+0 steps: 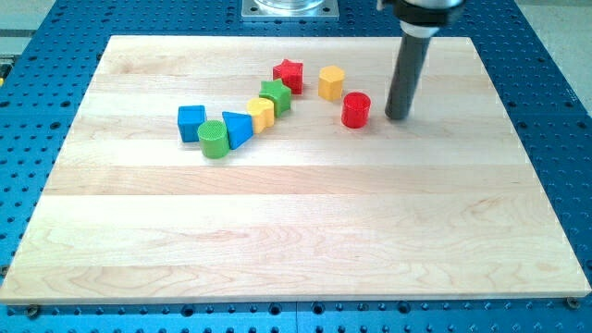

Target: Slide the red circle to the bottom of the yellow hexagon

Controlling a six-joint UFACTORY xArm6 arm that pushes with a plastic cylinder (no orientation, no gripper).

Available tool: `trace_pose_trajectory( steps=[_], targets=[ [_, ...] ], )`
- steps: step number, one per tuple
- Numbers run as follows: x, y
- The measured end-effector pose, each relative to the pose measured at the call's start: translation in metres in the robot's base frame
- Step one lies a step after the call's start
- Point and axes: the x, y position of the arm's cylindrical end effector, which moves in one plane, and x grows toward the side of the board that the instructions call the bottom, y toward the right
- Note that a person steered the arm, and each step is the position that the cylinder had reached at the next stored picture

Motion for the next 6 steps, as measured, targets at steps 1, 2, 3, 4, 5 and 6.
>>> trace_pose_trajectory(
  steps=[1,2,3,4,5,6],
  targets=[
    [0.007,-0.051],
    [0.007,-0.080],
    [0.038,-0.086],
    [0.052,-0.124],
    [0.052,-0.128],
    [0.054,-0.127]
  ],
)
